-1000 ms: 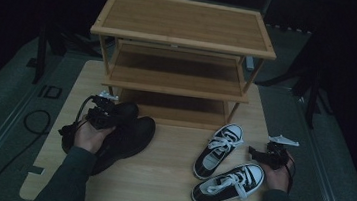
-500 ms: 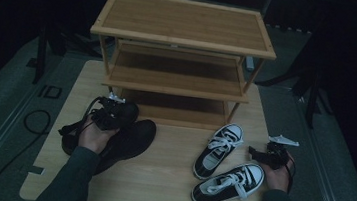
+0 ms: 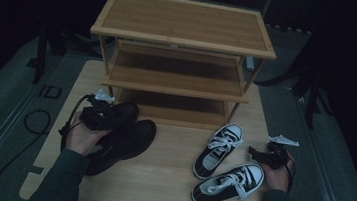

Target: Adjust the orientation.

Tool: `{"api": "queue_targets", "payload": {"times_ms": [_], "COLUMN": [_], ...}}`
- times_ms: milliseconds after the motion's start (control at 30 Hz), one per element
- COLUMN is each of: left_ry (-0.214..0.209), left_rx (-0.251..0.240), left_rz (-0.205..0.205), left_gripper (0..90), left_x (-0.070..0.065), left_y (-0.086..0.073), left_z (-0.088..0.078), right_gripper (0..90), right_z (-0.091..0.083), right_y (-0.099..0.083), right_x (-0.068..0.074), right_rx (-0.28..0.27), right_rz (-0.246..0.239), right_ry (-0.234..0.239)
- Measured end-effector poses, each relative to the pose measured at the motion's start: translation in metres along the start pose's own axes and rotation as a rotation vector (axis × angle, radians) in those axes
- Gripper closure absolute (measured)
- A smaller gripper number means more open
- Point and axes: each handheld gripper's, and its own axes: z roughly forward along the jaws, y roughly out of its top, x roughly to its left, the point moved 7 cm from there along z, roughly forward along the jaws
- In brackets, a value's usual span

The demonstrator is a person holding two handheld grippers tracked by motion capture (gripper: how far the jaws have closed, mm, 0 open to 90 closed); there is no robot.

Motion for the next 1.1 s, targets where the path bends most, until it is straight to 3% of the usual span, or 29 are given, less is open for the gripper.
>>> {"api": "queue_targets", "payload": {"times_ms": [133,233,433,633,800,1000,1100], "left_ry": [-0.015,-0.001,0.044,0.054,0.083,0.091,0.052], "left_rx": [-0.037,-0.058,-0.068,-0.043,0.017,0.1,0.085], "left_rz": [-0.008,0.001,-0.017,-0.035,-0.068,-0.072,-0.079], "left_gripper": [56.6,55.6,49.2,50.0,51.4,66.4,86.2], "left_x": [0.005,0.01,0.021,0.028,0.036,0.043,0.044], "left_y": [-0.003,-0.006,-0.012,-0.023,-0.039,-0.047,-0.046], "left_z": [-0.011,-0.018,-0.027,-0.031,-0.024,-0.005,-0.003], "right_gripper": [14.9,14.9,14.9,14.9,14.9,14.9,14.9], "right_z": [0.0,0.0,0.0,0.0,0.0,0.0,0.0], "right_y": [0.0,0.0,0.0,0.0,0.0,0.0,0.0], "right_x": [0.0,0.0,0.0,0.0,0.0,0.0,0.0], "right_rx": [0.0,0.0,0.0,0.0,0.0,0.001,0.0], "right_rz": [0.0,0.0,0.0,0.0,0.0,0.0,-0.001], "right_ry": [0.0,0.0,0.0,0.0,0.0,0.0,0.0]}}
